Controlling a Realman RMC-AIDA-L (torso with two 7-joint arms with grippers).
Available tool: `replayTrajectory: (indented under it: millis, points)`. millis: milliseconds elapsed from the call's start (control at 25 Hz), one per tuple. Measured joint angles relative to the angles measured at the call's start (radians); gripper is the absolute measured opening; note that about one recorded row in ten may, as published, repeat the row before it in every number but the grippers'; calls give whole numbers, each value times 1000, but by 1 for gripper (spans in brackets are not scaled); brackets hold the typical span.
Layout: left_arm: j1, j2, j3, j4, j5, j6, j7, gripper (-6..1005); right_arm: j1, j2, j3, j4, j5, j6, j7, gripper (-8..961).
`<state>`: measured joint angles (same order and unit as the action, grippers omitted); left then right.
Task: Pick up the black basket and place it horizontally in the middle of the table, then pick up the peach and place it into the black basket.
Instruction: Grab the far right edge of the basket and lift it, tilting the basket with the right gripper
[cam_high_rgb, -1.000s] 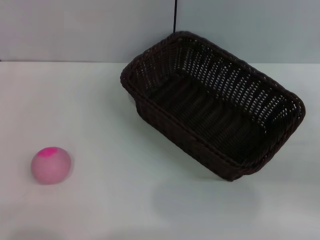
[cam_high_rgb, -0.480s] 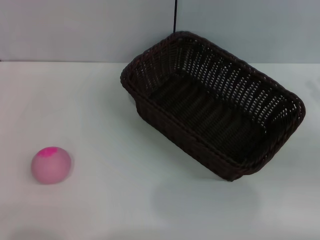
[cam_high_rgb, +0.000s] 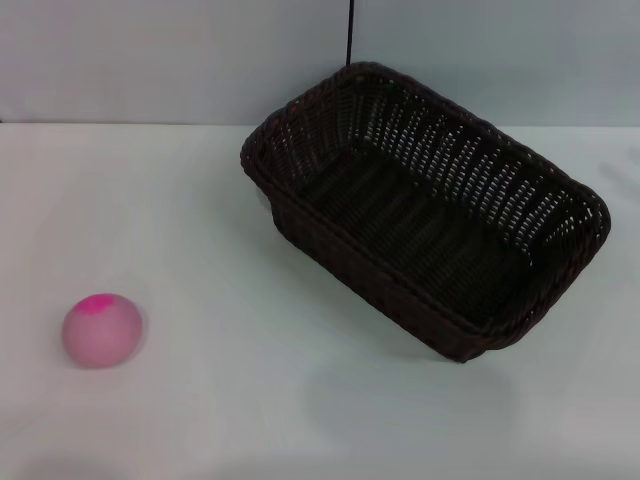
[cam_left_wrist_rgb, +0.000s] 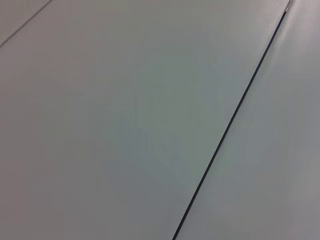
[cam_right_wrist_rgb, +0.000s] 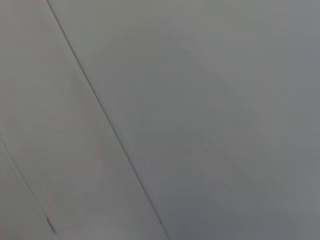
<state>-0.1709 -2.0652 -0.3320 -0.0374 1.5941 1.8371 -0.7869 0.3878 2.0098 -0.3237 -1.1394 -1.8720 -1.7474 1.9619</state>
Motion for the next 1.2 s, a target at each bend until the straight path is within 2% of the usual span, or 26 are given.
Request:
replayTrajectory:
  millis: [80, 120, 160, 200, 280, 360, 440, 520, 840, 1000, 1200]
  points:
    - [-1, 0, 1, 0, 0, -1, 0, 687, 24, -11, -18, -69, -49, -16, 89, 603]
    - [-1, -1, 2, -1, 1, -1, 0, 687, 64, -34, -31, -120, -127, -45, 173, 607]
    - [-1, -2, 5, -1, 1, -4, 0, 687, 64, -34, -31, -120, -127, -45, 173, 612]
    - [-1, -2, 8, -2, 1, -5, 0, 687, 95, -47, -32, -137, -184, -67, 207, 616]
    - [-1, -2, 9, -2, 1, -6, 0, 687, 156, -71, -34, -159, -293, -112, 257, 827]
    - [-1, -3, 11, -4, 1, -9, 0, 687, 223, -94, -36, -162, -421, -161, 283, 827]
    - [-1, -3, 12, -10, 1, -15, 0, 687, 280, -107, -55, -154, -545, -185, 290, 828]
    - [0, -3, 13, -16, 6, -20, 0, 687, 321, -110, -114, -136, -658, -178, 291, 828]
    - [7, -3, 24, -16, 13, -34, 0, 687, 324, -101, -270, -57, -721, -119, 298, 828]
    - [8, -3, 33, -16, 13, -39, 0, 687, 323, -99, -295, 21, -723, -70, 299, 828]
    - [7, -3, 35, -16, 13, -40, 0, 687, 316, -83, -314, 90, -724, -17, 293, 827]
